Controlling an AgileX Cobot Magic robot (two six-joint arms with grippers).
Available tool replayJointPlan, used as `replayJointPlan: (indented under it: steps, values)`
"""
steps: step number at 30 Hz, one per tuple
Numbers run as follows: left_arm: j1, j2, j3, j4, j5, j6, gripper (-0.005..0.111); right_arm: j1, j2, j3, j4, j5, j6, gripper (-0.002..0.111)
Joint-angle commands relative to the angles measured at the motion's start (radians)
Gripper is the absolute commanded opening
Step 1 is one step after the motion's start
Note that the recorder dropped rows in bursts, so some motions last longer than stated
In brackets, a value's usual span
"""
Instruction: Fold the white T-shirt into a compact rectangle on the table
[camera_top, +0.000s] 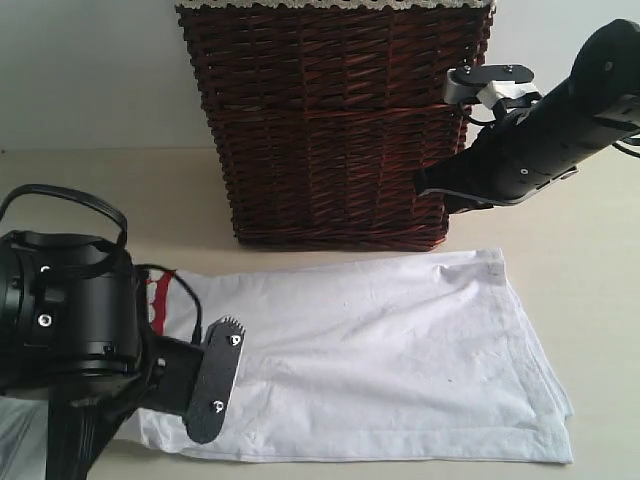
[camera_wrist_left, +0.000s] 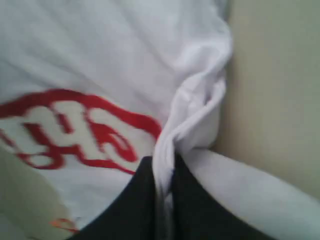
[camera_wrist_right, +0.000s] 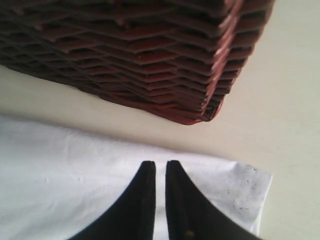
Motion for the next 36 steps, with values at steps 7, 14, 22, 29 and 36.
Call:
replayJointPlan:
  steps: [7,14,22,29,36]
  values:
    - [0.112,0.034,-0.019,0.284,-0.313,0.074,0.005,-0.005,-0.011,0.007,0.012,-0.006,-0.016,0.010]
    - [0.232,0.045,-0.019,0.317,-0.489,0.037,0.050,-0.005,-0.011,0.007,0.012,-0.006,-0.016,0.010]
    - [0.338,0.044,-0.067,0.470,-0.575,-0.216,0.050,-0.005,-0.011,0.007,0.012,-0.011,-0.034,0.010]
    - [0.348,0.018,-0.090,0.294,-0.570,-0.440,0.050,-0.005,-0.011,0.007,0.012,-0.011,-0.034,0.010]
    - [0.317,0.016,-0.131,-0.395,-0.244,0.103,0.048,-0.005,-0.011,0.007,0.018,-0.015,-0.034,0.010]
